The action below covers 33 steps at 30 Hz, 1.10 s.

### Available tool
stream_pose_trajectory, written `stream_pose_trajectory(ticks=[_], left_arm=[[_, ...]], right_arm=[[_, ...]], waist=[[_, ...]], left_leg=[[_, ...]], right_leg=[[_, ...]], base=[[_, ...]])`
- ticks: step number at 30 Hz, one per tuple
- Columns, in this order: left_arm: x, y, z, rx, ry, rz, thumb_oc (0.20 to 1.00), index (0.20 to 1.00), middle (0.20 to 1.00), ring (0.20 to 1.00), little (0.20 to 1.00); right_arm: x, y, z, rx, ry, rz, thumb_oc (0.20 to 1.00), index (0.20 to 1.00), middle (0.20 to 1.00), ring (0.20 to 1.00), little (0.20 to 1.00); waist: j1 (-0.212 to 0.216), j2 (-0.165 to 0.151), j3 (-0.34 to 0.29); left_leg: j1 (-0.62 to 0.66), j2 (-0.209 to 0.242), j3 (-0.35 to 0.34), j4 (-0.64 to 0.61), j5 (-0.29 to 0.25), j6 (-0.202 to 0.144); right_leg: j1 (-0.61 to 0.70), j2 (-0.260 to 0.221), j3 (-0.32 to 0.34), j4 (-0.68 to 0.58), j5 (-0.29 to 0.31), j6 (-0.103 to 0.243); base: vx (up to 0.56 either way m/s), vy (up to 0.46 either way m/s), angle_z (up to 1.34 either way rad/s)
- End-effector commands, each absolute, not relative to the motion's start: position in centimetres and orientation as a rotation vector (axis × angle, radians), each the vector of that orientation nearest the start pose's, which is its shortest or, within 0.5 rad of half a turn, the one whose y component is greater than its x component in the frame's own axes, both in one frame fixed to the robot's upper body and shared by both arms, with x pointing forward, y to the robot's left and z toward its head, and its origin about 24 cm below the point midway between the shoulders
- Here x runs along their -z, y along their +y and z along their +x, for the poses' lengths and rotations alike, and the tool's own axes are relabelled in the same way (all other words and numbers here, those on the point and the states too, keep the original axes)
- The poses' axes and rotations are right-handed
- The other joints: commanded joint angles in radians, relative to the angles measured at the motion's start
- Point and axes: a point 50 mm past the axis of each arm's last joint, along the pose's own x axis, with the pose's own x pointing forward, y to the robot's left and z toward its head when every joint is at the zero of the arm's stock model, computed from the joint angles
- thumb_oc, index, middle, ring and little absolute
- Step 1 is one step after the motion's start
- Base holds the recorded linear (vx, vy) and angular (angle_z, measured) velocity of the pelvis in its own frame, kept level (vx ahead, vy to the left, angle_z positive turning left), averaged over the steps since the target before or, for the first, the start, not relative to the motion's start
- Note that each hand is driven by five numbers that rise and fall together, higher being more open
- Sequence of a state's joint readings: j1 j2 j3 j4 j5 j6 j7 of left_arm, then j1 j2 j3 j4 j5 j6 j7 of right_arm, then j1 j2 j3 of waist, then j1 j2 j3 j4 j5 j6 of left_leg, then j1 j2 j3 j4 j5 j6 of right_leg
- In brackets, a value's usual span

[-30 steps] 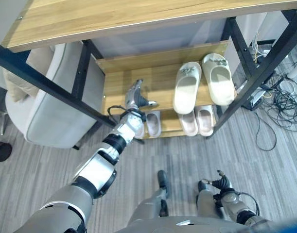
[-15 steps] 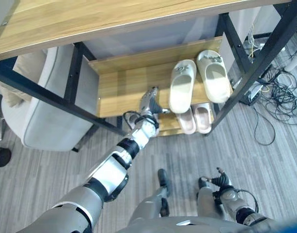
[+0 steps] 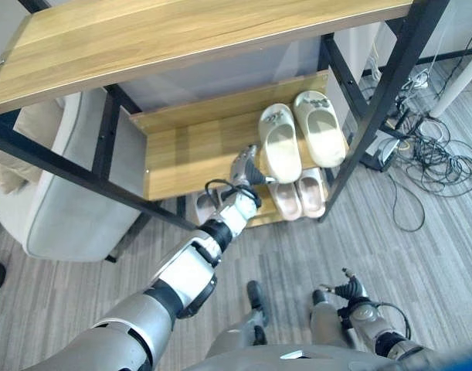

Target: Arrange the slippers neatly on the shoe rack.

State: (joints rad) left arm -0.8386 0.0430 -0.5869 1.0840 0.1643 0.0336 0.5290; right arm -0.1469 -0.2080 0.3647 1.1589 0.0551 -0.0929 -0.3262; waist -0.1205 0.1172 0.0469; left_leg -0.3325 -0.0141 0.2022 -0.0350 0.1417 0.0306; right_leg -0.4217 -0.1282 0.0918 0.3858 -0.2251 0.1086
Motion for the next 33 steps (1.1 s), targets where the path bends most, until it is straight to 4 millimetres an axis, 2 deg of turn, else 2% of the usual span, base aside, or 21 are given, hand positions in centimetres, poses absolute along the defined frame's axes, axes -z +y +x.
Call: stream_pose_trajectory(ticks=[1, 6, 11, 17, 33], left_arm=[[-8.4, 5.8, 38.3, -0.047, -0.055, 0.765, 1.0, 1.0, 1.0, 1.0, 1.0], [-9.0, 5.0, 38.3, -0.013, -0.089, 0.762, 1.0, 1.0, 1.0, 1.0, 1.0], [-10.6, 3.8, 38.6, 0.023, -0.152, 0.748, 1.0, 1.0, 1.0, 1.0, 1.0], [-11.5, 3.0, 38.6, 0.04, -0.184, 0.712, 1.0, 1.0, 1.0, 1.0, 1.0], [-12.2, 3.2, 39.0, 0.023, -0.188, 0.712, 1.0, 1.0, 1.0, 1.0, 1.0]], right_arm=[[13.5, -21.4, 17.0, 0.108, 0.869, -0.569, 1.0, 1.0, 1.0, 1.0, 1.0], [13.4, -21.8, 17.0, 0.121, 0.87, -0.569, 1.0, 1.0, 1.0, 1.0, 1.0], [13.3, -21.9, 17.3, 0.128, 0.867, -0.569, 1.0, 1.0, 1.0, 1.0, 1.0], [13.4, -22.1, 17.0, 0.13, 0.876, -0.576, 1.0, 1.0, 1.0, 1.0, 1.0], [13.4, -22.1, 16.9, 0.128, 0.874, -0.579, 1.0, 1.0, 1.0, 1.0, 1.0]], waist=[[-0.009, -0.003, 0.029], [-0.013, -0.003, 0.033], [-0.02, -0.001, 0.041], [-0.026, -0.004, 0.045], [-0.034, -0.012, 0.041]], left_leg=[[-0.018, 0.005, -0.064, 0.118, -0.161, -0.067], [-0.025, 0.002, -0.064, 0.111, -0.154, -0.068], [-0.043, 0.001, -0.063, 0.103, -0.145, -0.068], [-0.062, 0.002, -0.063, 0.105, -0.141, -0.067], [-0.078, 0.005, -0.061, 0.109, -0.139, -0.068]], right_leg=[[0.157, -0.13, -0.066, -0.364, 0.251, 0.093], [0.144, -0.13, -0.061, -0.361, 0.253, 0.093], [0.117, -0.13, -0.051, -0.353, 0.257, 0.092], [0.101, -0.128, -0.051, -0.353, 0.261, 0.092], [0.083, -0.126, -0.047, -0.348, 0.263, 0.091]], base=[[0.0, 0.0, 0.0], [0.0, 0.0, 0.0], [0.0, 0.0, 0.0], [0.0, 0.002, -0.01], [0.0, 0.0, 0.0]])
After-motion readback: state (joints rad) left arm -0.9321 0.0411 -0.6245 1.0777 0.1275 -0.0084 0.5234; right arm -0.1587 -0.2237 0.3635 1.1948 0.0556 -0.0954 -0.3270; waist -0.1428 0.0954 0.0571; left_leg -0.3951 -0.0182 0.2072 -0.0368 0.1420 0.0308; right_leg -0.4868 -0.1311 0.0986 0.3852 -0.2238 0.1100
